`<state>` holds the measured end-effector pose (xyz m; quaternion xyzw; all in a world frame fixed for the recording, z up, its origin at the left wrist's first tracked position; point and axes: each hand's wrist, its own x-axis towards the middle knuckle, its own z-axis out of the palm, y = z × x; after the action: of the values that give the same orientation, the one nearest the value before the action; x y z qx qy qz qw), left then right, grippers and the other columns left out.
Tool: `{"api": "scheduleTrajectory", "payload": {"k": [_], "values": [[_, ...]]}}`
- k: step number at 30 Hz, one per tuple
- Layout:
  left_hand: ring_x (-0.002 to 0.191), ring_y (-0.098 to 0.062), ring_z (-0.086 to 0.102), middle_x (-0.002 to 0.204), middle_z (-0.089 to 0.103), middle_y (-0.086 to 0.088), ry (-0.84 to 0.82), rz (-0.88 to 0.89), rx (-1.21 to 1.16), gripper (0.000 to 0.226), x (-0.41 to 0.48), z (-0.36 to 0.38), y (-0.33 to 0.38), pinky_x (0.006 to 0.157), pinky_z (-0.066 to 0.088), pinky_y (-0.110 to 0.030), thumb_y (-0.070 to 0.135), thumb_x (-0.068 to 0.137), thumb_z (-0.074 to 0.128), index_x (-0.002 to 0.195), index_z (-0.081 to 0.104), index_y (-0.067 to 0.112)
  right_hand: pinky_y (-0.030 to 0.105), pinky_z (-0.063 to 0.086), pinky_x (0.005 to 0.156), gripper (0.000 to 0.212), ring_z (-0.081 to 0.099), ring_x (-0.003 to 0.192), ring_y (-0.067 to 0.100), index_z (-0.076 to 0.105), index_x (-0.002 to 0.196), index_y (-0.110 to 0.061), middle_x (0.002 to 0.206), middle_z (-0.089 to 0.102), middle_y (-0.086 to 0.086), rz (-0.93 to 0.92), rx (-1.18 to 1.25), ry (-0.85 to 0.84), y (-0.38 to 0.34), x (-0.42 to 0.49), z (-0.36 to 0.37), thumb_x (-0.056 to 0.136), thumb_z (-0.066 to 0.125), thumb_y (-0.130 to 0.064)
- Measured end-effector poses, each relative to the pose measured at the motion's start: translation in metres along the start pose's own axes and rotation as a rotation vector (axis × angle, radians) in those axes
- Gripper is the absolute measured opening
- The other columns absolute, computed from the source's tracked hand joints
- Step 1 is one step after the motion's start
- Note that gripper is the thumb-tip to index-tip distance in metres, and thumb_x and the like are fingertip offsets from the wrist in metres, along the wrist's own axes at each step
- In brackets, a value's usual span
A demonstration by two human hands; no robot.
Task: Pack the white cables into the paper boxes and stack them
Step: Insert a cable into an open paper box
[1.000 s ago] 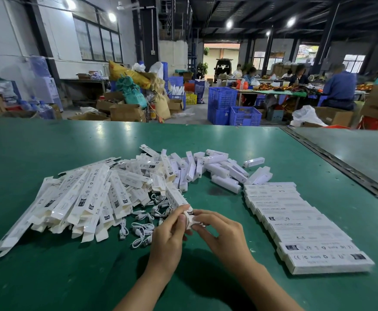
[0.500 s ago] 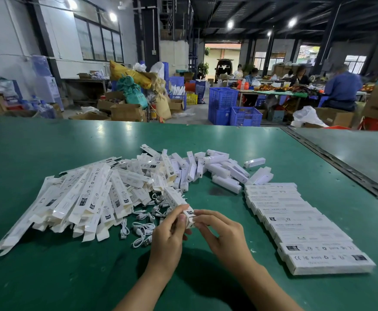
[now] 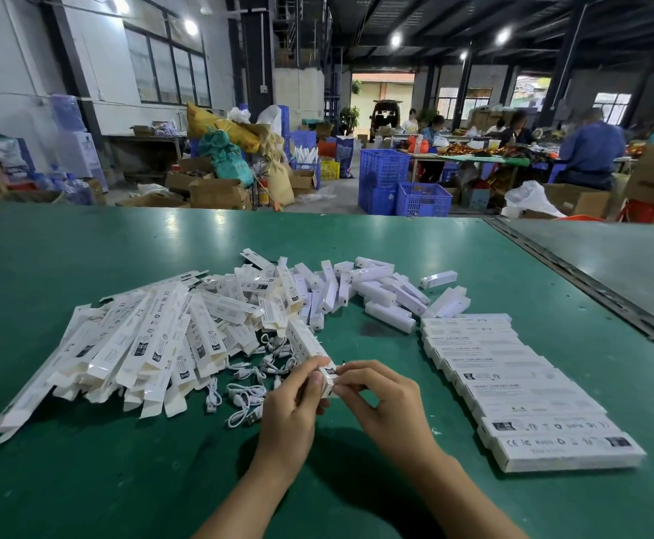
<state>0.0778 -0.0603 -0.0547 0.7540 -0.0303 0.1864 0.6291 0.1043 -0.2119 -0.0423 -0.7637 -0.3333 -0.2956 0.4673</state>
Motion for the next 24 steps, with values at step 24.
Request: {"api": "scheduleTrajectory", "payload": {"k": [24], "values": [[0.111,0.003,0.053,0.119,0.056,0.013,-0.076,0.165,0.295,0.06,-0.004,0.006,0.007,0.091,0.038,-0.006,0.003,0.1,0.05,0.14,0.04,0.047,0.019,0.051,0.055,0.028,0.06,0.059,0.012,0.064,0.096,-0.003,0.075,0.064,0.007,1.047,1.082,-0.205,0.013,0.003,0.001,0.088,0.065,-0.03]]}}
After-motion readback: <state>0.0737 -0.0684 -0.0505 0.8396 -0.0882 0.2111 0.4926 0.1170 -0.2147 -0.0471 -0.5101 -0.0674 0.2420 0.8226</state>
